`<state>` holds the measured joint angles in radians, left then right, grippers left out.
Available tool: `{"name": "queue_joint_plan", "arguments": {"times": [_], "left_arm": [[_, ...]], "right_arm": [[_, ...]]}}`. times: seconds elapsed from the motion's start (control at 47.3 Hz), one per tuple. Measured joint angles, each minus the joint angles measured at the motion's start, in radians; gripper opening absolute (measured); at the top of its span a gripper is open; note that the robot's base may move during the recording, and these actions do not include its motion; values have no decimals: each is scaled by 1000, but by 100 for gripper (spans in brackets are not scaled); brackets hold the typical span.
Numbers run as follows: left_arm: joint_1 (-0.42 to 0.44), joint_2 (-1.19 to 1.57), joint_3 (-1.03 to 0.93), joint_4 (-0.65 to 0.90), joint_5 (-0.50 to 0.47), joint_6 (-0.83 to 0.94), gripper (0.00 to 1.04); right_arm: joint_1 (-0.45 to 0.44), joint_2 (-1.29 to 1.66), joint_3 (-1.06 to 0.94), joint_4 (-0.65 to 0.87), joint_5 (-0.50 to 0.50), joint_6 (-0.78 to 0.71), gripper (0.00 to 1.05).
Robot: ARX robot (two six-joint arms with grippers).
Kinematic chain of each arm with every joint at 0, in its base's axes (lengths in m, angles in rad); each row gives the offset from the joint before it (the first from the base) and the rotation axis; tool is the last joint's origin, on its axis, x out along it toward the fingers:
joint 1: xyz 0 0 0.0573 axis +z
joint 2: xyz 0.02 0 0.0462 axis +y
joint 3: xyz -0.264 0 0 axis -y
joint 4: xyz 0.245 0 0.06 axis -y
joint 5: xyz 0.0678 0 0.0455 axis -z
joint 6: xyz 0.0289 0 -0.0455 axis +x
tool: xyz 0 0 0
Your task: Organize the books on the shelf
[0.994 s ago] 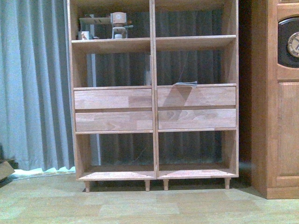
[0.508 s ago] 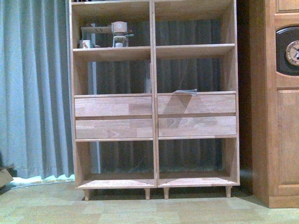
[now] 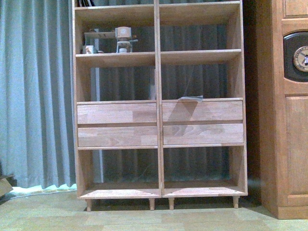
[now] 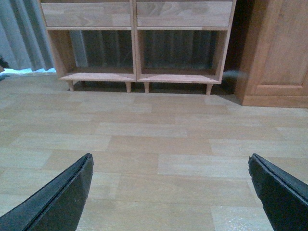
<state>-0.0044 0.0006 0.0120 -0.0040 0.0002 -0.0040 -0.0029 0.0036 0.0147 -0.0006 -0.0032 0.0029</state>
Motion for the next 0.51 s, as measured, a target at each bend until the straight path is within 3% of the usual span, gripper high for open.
{"name": "queue_joint_plan", "arguments": {"times": [0.508], "left_arm": [[0,0,0,0,0,0,97]], "right_arm": [[0,0,0,0,0,0,98]]}}
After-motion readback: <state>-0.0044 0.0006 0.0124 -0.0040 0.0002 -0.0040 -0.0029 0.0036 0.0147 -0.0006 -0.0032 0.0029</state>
